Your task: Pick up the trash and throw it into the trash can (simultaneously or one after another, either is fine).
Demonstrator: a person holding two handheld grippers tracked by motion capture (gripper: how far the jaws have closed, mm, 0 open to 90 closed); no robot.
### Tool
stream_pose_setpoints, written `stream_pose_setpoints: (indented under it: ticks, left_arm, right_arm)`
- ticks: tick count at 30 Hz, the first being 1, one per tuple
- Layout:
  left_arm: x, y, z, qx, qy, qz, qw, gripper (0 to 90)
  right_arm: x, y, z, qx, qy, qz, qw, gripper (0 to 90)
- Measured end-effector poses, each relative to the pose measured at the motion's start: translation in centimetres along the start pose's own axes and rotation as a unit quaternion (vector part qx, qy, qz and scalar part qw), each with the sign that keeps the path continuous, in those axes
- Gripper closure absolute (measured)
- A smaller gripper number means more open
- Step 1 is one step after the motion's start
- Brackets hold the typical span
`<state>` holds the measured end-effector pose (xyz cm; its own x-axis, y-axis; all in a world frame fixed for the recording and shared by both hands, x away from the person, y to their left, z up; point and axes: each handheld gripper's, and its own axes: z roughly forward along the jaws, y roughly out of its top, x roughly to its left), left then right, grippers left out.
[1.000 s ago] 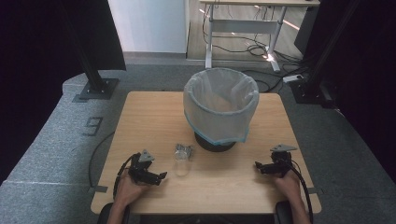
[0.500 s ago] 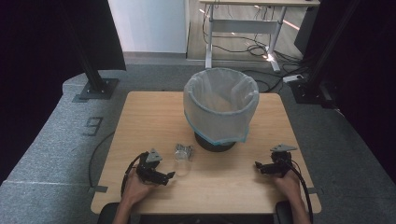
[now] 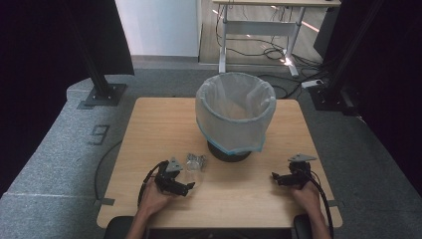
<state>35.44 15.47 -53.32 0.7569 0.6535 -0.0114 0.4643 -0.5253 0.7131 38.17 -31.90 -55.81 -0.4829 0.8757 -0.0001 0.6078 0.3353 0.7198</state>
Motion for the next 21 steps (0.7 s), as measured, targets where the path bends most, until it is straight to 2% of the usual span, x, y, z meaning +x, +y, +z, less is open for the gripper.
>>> stream_pose_setpoints:
  ticks: [6,13,21]
  left_arm:
    - [-0.3,0.5,0.5,-0.003,-0.003,0.008,1.0000,6.6]
    - [-0.8,1.2,1.3,-0.010,-0.015,0.012,0.9998,15.0]
    - [-1.2,1.5,2.4,0.003,-0.014,0.016,0.9998,20.5]
  right_arm:
    - [0.0,0.0,0.0,0.000,0.000,0.000,1.0000,0.0]
    - [0.0,0.0,0.0,0.000,0.000,0.000,1.0000,0.0]
    - [0.0,0.0,0.0,0.000,0.000,0.000,1.0000,0.0]
